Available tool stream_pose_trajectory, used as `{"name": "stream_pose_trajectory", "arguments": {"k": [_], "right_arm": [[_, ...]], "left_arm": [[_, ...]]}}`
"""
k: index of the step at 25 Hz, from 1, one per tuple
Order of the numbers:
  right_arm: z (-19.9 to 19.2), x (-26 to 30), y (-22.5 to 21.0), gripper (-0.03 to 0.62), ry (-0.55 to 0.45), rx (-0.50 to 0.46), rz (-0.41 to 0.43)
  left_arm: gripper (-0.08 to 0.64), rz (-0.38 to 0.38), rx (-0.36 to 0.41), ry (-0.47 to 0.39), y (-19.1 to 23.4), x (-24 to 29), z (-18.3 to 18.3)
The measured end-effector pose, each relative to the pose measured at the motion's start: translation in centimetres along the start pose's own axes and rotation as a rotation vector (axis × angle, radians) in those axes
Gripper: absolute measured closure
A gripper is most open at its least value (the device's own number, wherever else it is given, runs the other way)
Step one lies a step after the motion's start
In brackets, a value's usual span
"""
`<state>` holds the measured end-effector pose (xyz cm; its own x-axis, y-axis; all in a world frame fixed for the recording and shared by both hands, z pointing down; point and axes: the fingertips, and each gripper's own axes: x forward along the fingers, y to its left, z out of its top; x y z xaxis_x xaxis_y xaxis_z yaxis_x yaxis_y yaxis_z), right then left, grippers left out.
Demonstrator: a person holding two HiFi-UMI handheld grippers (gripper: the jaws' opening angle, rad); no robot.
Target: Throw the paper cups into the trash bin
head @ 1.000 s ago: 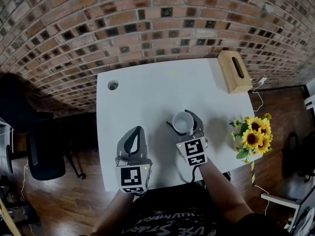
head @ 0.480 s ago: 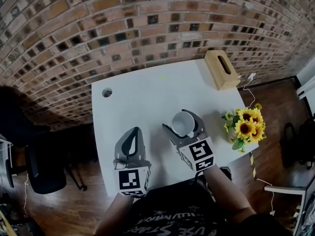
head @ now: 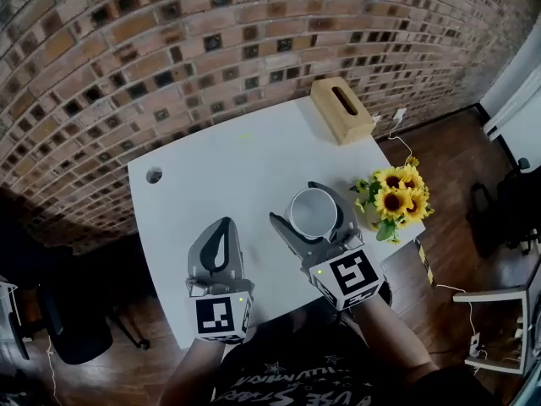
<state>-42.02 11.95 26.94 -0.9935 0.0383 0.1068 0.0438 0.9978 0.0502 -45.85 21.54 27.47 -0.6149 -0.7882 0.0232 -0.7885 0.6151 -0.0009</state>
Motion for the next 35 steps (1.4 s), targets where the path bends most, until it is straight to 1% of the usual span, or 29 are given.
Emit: {"name": "stream_pose_trajectory", "arguments": {"k": [4,7,11,15,17,23,27,32,35], "right_arm": [[1.1,-2.6,-2.6,0.244,-0.044,-0.012,-0.068],[1.1,-5.7,-4.7,0.244,-0.051,-0.01,-0.131],[0.6,-11.0,-8.2,0.244,-0.06,-0.011,-0.225],[0.5,-17.0,-11.5,0.244,-0.049,0.046,-0.315],[0.1,-20.2,-13.1,0.244,-0.05,0.055,-0.366],[-2.8,-30.4,-16.9,0.242,-0.031,0.076,-0.514],[-5.4,-37.0,-18.8,0.243,-0.016,0.116,-0.608],[-7.6,-44.0,-20.3,0.242,-0.002,0.131,-0.704],[-8.9,-47.7,-21.1,0.242,0.012,0.146,-0.763]], "left_arm": [[0.555,-0.067,0.013,-0.006,-2.9,1.2,0.7],[0.555,-0.135,0.022,-0.002,-6.3,2.0,1.0],[0.555,-0.236,0.037,-0.011,-12.6,2.9,1.4],[0.555,-0.342,0.045,-0.017,-20.0,3.0,1.8],[0.554,-0.398,0.051,-0.016,-23.6,2.8,1.8],[0.555,-0.543,0.078,-0.01,-33.7,0.8,1.4],[0.555,-0.626,0.087,0.005,-39.9,-0.6,0.5],[0.555,-0.734,0.096,0.014,-47.3,-2.4,-0.4],[0.555,-0.816,0.111,0.019,-51.2,-3.7,-1.3]]}}
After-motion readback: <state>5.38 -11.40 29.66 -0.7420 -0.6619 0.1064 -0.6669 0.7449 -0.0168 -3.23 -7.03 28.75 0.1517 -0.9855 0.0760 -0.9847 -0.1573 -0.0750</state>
